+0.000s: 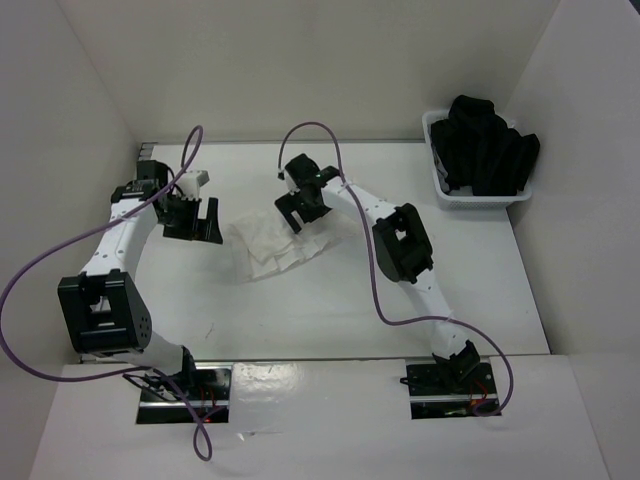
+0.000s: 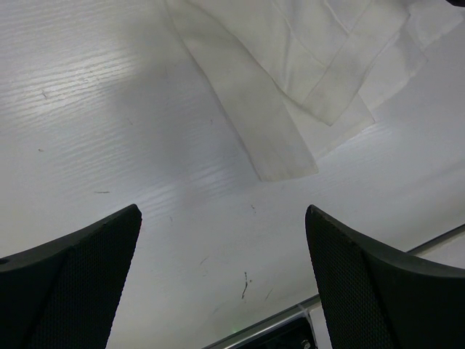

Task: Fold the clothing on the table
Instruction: Fold the skirt

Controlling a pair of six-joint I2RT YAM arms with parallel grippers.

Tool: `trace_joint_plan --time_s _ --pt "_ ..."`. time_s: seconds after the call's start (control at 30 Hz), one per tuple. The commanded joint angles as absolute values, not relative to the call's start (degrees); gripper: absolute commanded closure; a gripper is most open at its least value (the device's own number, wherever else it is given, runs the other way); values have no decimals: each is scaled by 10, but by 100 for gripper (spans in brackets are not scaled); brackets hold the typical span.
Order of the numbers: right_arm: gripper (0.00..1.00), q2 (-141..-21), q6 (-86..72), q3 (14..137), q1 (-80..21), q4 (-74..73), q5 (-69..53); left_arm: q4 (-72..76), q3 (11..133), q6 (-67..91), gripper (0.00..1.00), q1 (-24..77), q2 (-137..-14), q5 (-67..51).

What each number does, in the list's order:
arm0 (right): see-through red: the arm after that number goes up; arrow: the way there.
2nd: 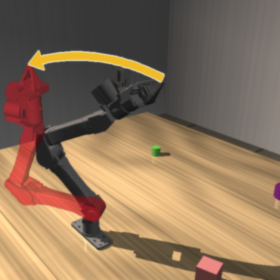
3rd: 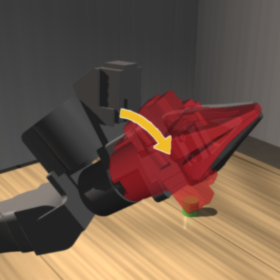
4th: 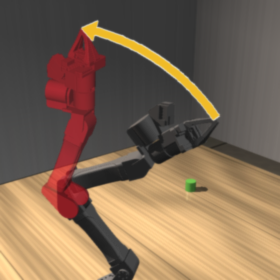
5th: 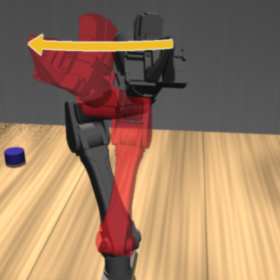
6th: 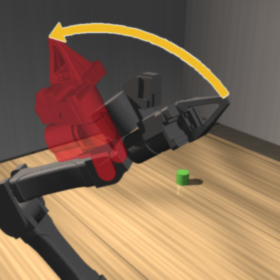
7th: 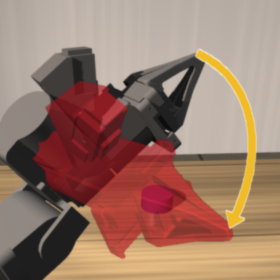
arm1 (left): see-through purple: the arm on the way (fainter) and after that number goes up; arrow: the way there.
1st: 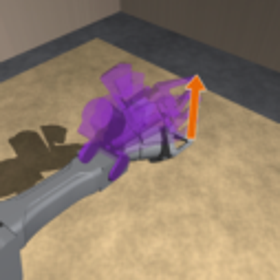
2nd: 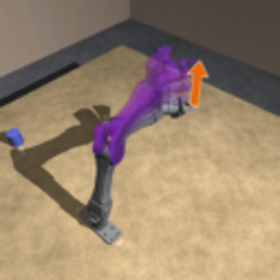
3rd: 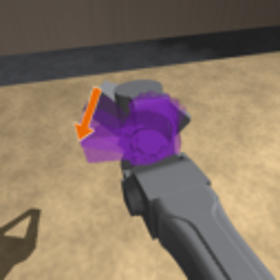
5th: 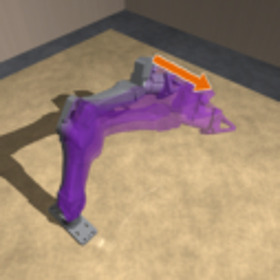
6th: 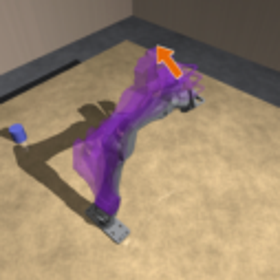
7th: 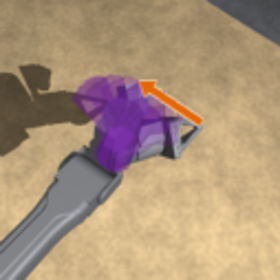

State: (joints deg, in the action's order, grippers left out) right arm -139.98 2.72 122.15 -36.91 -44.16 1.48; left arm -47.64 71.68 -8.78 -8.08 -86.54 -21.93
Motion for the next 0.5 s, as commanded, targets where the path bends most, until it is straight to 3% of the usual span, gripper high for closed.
trace_joint_plan --time_s 0.0,0.17,0.47 --pt "1 -1391 68 1241 -363 -488 -9 -481 737 -89 0 -84 -876 -222" --pt "1 -1336 88 1249 -363 -508 -20 -450 737 -89 0 -84 -926 -280" --pt "1 -1277 83 1139 -363 -468 -20 -396 769 -83 0 -84 -1092 -379"
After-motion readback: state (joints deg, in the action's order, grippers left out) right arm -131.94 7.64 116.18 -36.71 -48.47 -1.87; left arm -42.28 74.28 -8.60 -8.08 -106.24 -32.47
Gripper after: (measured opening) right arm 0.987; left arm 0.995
